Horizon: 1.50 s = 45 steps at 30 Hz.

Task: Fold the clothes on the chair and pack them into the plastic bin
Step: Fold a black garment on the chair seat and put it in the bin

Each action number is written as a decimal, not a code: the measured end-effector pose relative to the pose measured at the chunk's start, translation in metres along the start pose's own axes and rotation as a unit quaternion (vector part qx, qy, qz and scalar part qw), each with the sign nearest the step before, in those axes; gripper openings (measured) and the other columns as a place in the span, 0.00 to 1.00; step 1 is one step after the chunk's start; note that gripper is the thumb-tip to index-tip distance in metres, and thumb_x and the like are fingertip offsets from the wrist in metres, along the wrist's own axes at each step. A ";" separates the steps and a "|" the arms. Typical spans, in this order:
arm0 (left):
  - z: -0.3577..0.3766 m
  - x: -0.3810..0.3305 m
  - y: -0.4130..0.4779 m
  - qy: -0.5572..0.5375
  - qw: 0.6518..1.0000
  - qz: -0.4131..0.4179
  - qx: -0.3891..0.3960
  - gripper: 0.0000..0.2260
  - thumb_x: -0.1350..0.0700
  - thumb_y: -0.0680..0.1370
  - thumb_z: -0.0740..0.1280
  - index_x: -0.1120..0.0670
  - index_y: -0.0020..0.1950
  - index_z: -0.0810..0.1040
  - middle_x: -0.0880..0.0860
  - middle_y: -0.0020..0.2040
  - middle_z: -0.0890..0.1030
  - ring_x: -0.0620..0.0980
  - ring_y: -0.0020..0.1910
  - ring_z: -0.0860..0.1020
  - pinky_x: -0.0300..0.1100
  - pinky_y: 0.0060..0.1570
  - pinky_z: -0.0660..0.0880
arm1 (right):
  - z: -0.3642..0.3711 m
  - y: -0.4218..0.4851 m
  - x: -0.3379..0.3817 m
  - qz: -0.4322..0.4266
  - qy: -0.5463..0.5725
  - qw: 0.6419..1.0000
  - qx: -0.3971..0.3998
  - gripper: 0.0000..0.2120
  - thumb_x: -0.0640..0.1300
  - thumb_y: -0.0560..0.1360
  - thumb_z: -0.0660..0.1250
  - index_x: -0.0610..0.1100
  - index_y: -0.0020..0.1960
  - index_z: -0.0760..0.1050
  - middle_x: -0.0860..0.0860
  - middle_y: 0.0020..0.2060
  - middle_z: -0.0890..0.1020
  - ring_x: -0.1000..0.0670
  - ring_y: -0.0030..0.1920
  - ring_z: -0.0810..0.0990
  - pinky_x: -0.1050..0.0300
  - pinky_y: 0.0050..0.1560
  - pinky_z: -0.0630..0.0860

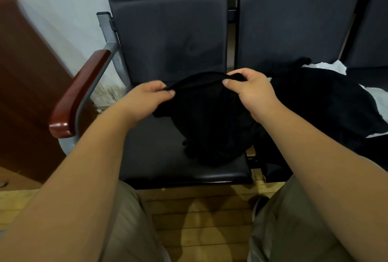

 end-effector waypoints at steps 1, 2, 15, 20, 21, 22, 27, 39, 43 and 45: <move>-0.003 -0.005 -0.002 -0.063 0.998 0.010 -0.017 0.09 0.49 0.81 0.72 0.54 0.48 0.80 0.54 0.42 0.80 0.52 0.44 0.78 0.50 0.49 0.73 | -0.003 -0.001 0.003 -0.010 -0.005 1.000 0.000 0.06 0.44 0.78 0.77 0.51 0.54 0.86 0.54 0.49 0.88 0.54 0.51 0.87 0.51 0.60 0.84; -0.006 -0.011 -0.006 -0.119 0.992 0.015 -0.030 0.08 0.48 0.80 0.72 0.52 0.49 0.80 0.55 0.44 0.78 0.53 0.45 0.77 0.52 0.49 0.72 | -0.005 -0.002 0.006 -0.020 -0.007 1.000 -0.001 0.07 0.45 0.78 0.76 0.53 0.55 0.86 0.55 0.51 0.88 0.54 0.53 0.87 0.51 0.62 0.83; 0.022 -0.084 -0.111 -0.302 0.953 -0.002 0.005 0.10 0.51 0.84 0.69 0.55 0.61 0.82 0.55 0.53 0.85 0.54 0.53 0.85 0.47 0.51 0.83 | -0.017 -0.091 0.048 -0.019 0.053 0.996 0.066 0.13 0.45 0.86 0.64 0.57 0.59 0.86 0.53 0.55 0.88 0.49 0.58 0.87 0.43 0.65 0.82; 0.011 -0.123 -0.154 -0.319 0.947 0.009 0.025 0.07 0.52 0.85 0.67 0.52 0.55 0.84 0.52 0.49 0.85 0.50 0.48 0.85 0.42 0.46 0.81 | -0.004 -0.133 0.086 0.027 0.209 0.968 0.136 0.13 0.42 0.86 0.64 0.48 0.66 0.83 0.43 0.59 0.87 0.41 0.61 0.86 0.41 0.66 0.81; 0.008 -0.134 -0.163 -0.329 0.944 0.014 0.032 0.08 0.53 0.85 0.67 0.50 0.51 0.85 0.52 0.47 0.86 0.49 0.45 0.85 0.41 0.45 0.82 | -0.002 -0.142 0.095 0.033 0.244 0.957 0.152 0.14 0.41 0.86 0.64 0.45 0.68 0.82 0.42 0.61 0.86 0.40 0.63 0.85 0.42 0.66 0.80; 0.005 -0.144 -0.172 -0.339 0.940 0.012 0.039 0.09 0.53 0.84 0.67 0.50 0.49 0.85 0.52 0.45 0.85 0.49 0.44 0.85 0.41 0.44 0.82 | -0.001 -0.150 0.105 0.035 0.277 0.946 0.168 0.14 0.40 0.86 0.63 0.43 0.69 0.81 0.40 0.62 0.85 0.40 0.63 0.84 0.43 0.66 0.80; -0.022 -0.196 -0.213 -0.402 0.913 0.027 0.069 0.09 0.53 0.82 0.68 0.57 0.49 0.83 0.55 0.44 0.83 0.52 0.43 0.83 0.44 0.46 0.84 | -0.006 -0.179 0.165 0.053 0.407 0.889 0.201 0.14 0.43 0.84 0.63 0.35 0.55 0.84 0.42 0.46 0.87 0.45 0.47 0.88 0.52 0.49 0.85; -0.051 -0.139 -0.168 -0.276 0.957 -0.056 -0.074 0.09 0.53 0.81 0.71 0.55 0.59 0.85 0.56 0.52 0.89 0.51 0.46 0.88 0.46 0.47 0.86 | -0.014 -0.115 0.135 0.025 0.249 0.964 0.090 0.11 0.46 0.84 0.67 0.48 0.64 0.84 0.47 0.54 0.89 0.45 0.55 0.88 0.48 0.54 0.84; -0.071 -0.096 -0.138 -0.154 0.978 -0.032 -0.140 0.05 0.54 0.80 0.73 0.51 0.56 0.86 0.54 0.53 0.88 0.52 0.53 0.87 0.48 0.60 0.82 | -0.033 -0.092 0.101 -0.031 0.092 0.995 0.014 0.10 0.45 0.84 0.67 0.53 0.59 0.87 0.54 0.51 0.89 0.53 0.52 0.88 0.57 0.54 0.84; -0.092 -0.081 -0.128 -0.083 0.981 -0.020 -0.173 0.06 0.53 0.79 0.75 0.49 0.55 0.87 0.51 0.51 0.88 0.52 0.53 0.86 0.47 0.59 0.81 | -0.044 -0.081 0.091 -0.067 0.007 0.997 -0.032 0.11 0.45 0.84 0.67 0.56 0.57 0.87 0.58 0.51 0.88 0.56 0.53 0.86 0.60 0.54 0.82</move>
Point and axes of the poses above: each hand's wrist, its own y-axis towards the middle knuckle, its own z-axis out of the palm, x = y × z, the point moved 8 cm from there along y, towards the middle knuckle
